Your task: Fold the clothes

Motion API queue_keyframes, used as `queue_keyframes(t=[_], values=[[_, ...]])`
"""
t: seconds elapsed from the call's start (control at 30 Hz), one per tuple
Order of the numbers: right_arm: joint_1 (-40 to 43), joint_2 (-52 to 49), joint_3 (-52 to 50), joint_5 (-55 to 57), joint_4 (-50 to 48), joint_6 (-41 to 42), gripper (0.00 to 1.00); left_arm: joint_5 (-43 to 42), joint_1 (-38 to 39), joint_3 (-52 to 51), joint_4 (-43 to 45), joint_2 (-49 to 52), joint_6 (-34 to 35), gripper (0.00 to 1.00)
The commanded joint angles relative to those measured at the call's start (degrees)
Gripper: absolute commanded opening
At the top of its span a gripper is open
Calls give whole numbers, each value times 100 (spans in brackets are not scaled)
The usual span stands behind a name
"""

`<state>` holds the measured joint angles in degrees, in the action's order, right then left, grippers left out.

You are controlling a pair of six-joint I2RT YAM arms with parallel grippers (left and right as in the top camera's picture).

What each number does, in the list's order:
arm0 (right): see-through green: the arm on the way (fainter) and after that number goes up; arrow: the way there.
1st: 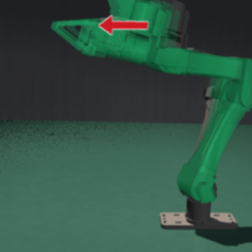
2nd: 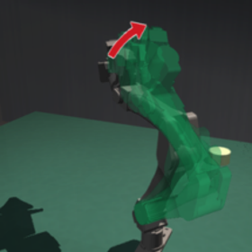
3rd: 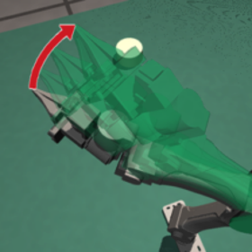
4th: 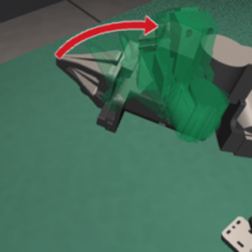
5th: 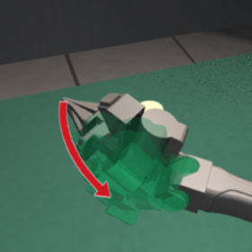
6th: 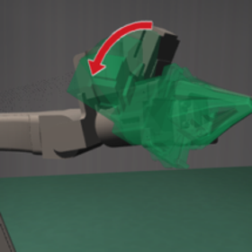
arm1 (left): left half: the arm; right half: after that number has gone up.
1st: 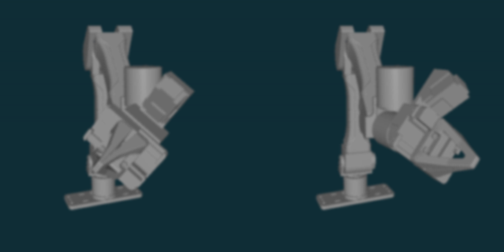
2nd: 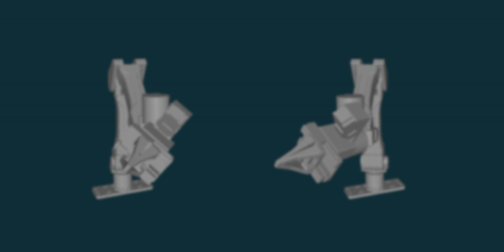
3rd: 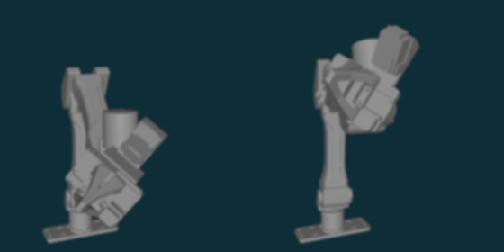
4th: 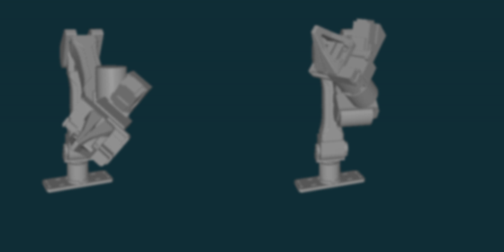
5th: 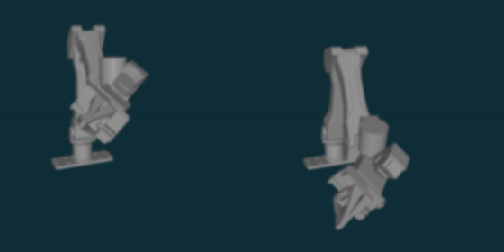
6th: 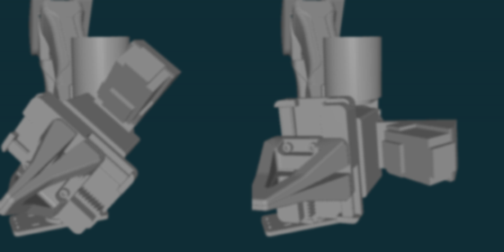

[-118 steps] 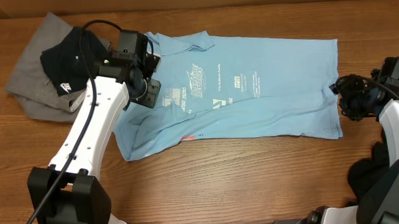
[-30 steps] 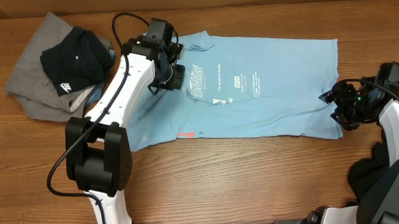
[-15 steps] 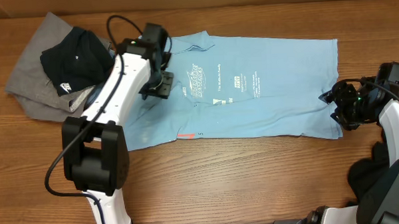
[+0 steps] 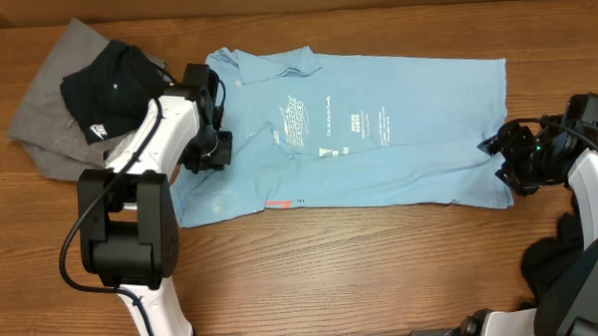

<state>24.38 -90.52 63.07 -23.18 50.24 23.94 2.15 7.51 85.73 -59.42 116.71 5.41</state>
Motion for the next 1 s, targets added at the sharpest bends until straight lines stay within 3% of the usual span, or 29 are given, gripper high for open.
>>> queue_keyframes(t=[0.0,0.63,0.8,0.87,0.97], values=[[-11,-4,116,-50,4,-37,69,-74,-2,-39,111,20,66,4],[-11,-4,116,-46,2,-39,69,367,-46,935,-57,17,103,4],[-11,-4,116,-46,2,-39,69,46,-39,717,-240,20,157,46],[-11,-4,116,-46,2,-39,69,33,-42,487,-116,20,271,49],[-11,-4,116,-46,2,-39,69,-85,-42,170,120,20,404,41]])
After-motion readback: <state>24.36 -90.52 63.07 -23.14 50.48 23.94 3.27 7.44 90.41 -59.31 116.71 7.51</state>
